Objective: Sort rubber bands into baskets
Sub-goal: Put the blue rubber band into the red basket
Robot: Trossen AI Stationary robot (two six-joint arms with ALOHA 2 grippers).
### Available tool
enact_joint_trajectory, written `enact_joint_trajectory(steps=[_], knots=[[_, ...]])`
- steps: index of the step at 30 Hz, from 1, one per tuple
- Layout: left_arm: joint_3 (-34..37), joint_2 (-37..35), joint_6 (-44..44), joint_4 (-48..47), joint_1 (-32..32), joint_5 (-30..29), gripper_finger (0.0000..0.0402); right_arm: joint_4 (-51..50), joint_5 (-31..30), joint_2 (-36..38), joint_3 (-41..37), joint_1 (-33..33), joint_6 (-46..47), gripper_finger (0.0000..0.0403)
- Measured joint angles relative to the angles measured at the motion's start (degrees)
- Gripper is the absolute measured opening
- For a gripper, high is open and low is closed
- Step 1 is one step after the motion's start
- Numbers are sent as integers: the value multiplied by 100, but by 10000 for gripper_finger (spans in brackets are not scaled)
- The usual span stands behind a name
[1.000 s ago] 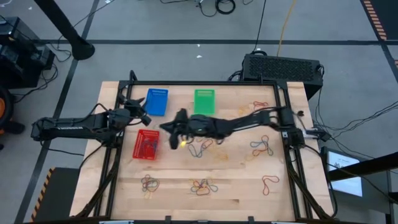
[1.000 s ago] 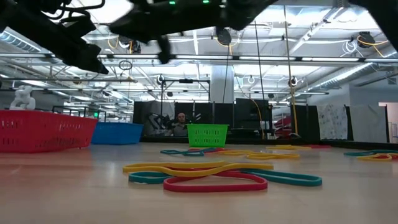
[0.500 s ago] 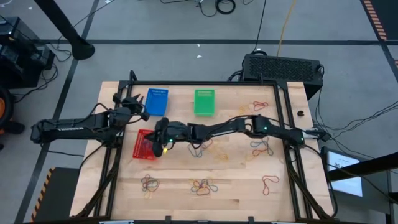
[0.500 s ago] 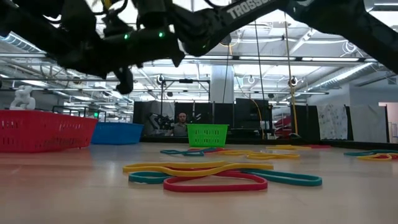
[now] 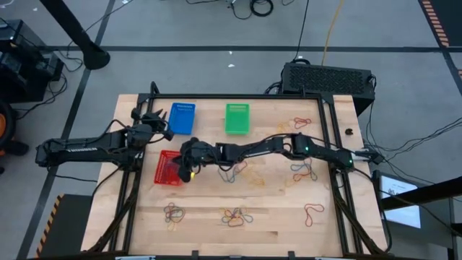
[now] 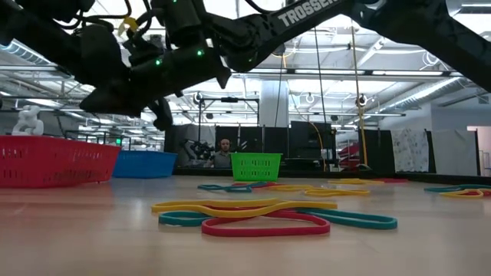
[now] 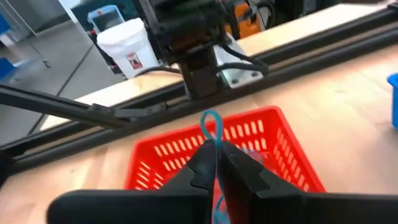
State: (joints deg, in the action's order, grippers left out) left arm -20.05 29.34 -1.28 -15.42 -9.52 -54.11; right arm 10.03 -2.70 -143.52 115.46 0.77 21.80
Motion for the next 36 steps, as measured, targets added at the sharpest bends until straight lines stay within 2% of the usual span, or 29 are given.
enact_joint_trajectory(steps=[11, 15, 19, 26, 34, 36], knots=[[2, 0, 0, 0, 0, 4, 90, -12, 2, 24, -2, -2, -20, 91], [4, 0, 1, 0, 0, 10, 90, -48, 10, 121, -2, 45, -275, 104], [7, 0, 7, 66, 0, 391, 90, 45, 397, 172, -1, 242, -862, 105], [7, -1, 114, 358, 0, 1581, 90, 97, 586, 138, -2, 660, -2181, 103], [7, -1, -83, 510, 7, 4183, 90, 195, 581, 37, -2, 967, -3241, 102], [7, 0, -145, 558, 7, 4618, 90, 308, 591, -15, -2, 1003, -3442, 102]])
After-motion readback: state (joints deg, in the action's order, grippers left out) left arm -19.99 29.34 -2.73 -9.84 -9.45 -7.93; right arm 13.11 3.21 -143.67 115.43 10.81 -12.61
